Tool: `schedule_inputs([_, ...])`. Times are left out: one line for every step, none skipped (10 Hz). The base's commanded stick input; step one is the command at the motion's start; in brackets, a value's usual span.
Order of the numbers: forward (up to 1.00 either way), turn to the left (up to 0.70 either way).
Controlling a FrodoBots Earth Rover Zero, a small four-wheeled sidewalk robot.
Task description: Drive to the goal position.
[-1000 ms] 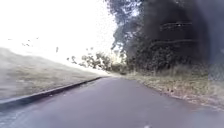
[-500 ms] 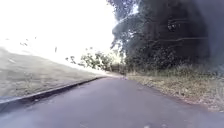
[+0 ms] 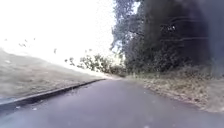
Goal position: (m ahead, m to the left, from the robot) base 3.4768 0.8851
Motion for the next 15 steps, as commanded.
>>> schedule_inputs([1.00,0.00])
schedule_inputs([1.00,0.00])
schedule_inputs([1.00,0.00])
schedule_inputs([1.00,0.00])
schedule_inputs([1.00,0.00])
schedule_inputs([1.00,0.00])
schedule_inputs([1.00,0.00])
schedule_inputs([1.00,0.00])
schedule_inputs([1.00,0.00])
schedule_inputs([1.00,0.00])
schedule_inputs([1.00,0.00])
schedule_inputs([1.00,0.00])
schedule_inputs([1.00,0.00])
schedule_inputs([1.00,0.00])
schedule_inputs([1.00,0.00])
